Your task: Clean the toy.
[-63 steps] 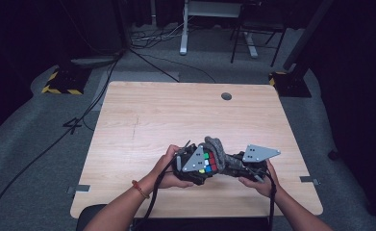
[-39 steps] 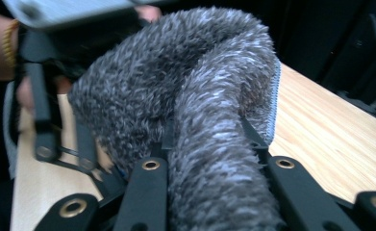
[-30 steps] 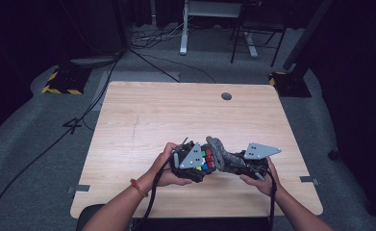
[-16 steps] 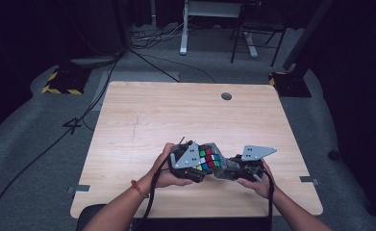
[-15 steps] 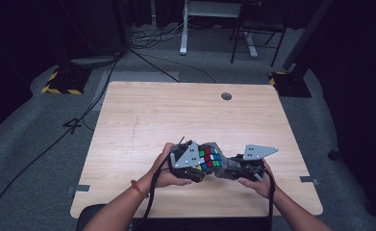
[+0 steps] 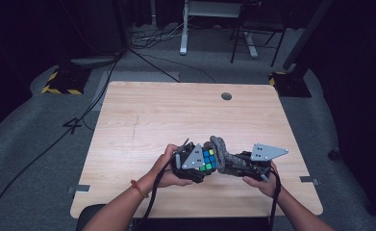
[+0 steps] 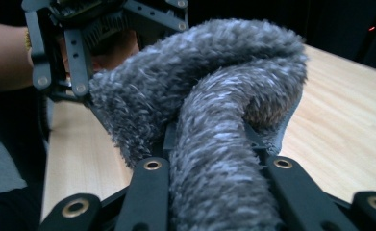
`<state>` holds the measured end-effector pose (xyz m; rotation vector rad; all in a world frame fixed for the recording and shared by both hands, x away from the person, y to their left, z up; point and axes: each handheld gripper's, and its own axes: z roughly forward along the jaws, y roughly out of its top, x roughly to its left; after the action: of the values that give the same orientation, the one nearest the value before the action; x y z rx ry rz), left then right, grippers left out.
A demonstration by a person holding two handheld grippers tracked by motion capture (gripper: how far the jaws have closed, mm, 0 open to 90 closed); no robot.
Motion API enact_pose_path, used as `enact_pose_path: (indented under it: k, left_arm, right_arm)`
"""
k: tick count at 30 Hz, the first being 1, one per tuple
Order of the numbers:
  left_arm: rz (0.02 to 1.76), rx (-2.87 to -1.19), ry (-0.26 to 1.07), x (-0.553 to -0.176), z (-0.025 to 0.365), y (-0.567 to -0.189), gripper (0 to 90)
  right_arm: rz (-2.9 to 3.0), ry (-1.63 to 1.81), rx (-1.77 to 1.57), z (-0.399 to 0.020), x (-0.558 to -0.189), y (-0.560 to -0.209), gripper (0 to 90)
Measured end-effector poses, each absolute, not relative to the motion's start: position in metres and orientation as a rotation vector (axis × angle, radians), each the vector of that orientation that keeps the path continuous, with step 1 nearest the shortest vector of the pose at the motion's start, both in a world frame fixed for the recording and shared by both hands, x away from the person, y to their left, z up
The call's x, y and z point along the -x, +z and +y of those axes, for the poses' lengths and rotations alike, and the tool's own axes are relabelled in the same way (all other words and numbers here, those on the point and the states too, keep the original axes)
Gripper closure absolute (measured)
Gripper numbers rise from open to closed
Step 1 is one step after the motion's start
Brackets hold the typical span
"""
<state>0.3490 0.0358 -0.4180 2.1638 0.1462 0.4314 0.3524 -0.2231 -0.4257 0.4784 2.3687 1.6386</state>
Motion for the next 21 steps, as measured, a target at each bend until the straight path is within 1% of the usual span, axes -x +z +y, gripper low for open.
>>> enact_pose_path:
  k: [6, 15, 21]
  left_arm:
    - [0.139, -2.16, 0.436, -0.349, 0.035, -0.416, 33.2]
    - [0.127, -2.138, 0.444, -0.346, 0.039, -0.41, 33.2]
    - [0.12, -2.139, 0.438, -0.347, 0.041, -0.41, 33.3]
  right_arm:
    - [2.342, 1.554, -0.435, -0.22, -0.347, -0.421, 73.0]
    - [2.466, 1.357, -0.477, -0.21, -0.357, -0.442, 73.0]
    - [2.478, 1.352, -0.482, -0.209, -0.357, -0.443, 73.1]
